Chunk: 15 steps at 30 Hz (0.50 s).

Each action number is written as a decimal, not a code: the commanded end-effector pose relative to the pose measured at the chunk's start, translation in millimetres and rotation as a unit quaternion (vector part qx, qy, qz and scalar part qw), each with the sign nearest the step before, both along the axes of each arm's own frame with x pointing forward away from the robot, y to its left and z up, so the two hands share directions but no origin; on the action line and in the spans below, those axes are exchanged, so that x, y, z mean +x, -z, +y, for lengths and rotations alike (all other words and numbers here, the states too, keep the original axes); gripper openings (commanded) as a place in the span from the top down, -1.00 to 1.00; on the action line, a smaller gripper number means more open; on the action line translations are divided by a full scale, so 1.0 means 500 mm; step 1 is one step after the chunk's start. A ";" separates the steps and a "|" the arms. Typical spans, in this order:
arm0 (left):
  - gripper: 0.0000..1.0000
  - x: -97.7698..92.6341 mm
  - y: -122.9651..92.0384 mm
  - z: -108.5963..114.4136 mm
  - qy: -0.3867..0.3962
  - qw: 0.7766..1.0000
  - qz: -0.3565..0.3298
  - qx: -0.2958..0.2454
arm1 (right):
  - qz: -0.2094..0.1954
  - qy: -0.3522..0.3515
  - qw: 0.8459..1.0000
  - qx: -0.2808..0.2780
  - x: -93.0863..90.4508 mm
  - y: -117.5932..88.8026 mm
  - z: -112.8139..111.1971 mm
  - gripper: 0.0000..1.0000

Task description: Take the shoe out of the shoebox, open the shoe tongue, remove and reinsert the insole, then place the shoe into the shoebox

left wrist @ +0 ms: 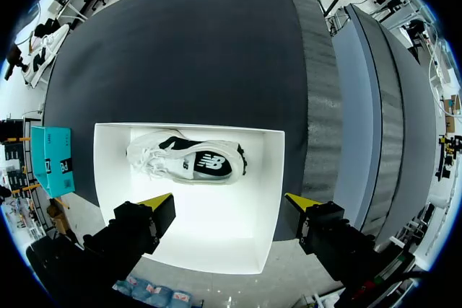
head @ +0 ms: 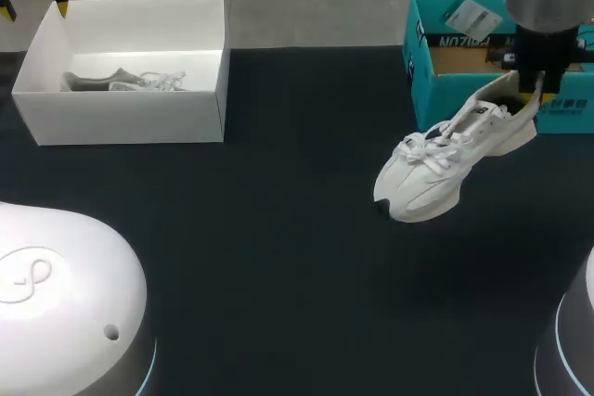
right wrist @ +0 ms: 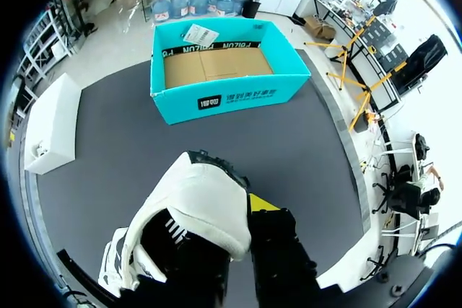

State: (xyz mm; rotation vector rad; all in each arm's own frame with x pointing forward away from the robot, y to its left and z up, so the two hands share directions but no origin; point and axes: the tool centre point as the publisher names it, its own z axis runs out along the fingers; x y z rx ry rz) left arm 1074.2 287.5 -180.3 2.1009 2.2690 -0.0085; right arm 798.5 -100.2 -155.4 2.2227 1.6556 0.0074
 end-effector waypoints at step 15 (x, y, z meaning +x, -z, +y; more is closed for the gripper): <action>-1.00 -0.003 0.000 0.000 0.000 1.000 -0.001 0.001 | 0.048 -0.008 0.998 0.027 -0.011 0.007 0.021 1.00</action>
